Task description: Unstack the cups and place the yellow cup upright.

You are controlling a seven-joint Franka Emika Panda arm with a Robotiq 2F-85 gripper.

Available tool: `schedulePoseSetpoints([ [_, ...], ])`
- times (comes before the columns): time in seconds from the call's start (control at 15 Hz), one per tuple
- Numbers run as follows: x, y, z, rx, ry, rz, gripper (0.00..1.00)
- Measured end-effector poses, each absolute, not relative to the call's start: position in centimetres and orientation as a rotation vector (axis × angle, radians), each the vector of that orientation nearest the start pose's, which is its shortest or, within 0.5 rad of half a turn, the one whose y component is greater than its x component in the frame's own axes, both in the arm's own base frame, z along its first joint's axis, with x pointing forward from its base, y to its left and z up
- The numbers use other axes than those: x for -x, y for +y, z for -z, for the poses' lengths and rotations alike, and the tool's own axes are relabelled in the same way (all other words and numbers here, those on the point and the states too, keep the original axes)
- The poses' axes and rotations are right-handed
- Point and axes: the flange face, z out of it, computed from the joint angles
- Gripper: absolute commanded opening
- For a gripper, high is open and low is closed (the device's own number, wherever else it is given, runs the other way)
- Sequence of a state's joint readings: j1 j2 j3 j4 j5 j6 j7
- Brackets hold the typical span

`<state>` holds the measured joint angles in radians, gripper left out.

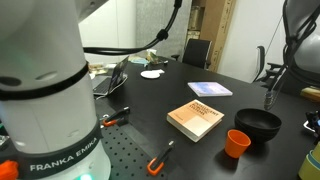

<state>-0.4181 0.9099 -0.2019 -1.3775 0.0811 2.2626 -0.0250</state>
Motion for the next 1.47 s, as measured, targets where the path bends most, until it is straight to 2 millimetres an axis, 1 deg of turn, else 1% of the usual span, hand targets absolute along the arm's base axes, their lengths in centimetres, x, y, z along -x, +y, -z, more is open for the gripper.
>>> schedulePoseSetpoints([
  [0.27,-61.0,-39.6,-19.4,3.138,0.918,0.005,0.06],
  [0.53,-60.1,-39.4,-22.1,3.173,0.927,0.054,0.06],
  [0.67,-59.5,-38.9,-23.4,3.186,0.919,0.074,0.06],
  [0.8,-58.7,-38.0,-24.2,3.183,0.91,0.078,0.07],
  [0.93,-57.8,-36.7,-24.2,3.172,0.898,0.055,0.06],
  [1.07,-56.7,-35.1,-23.4,3.158,0.876,0.027,0.06],
  [1.27,-55.7,-32.3,-21.4,3.149,0.825,0.008,0.06],
  [1.47,-55.5,-29.4,-19.4,3.161,0.753,-0.011,0.06],
])
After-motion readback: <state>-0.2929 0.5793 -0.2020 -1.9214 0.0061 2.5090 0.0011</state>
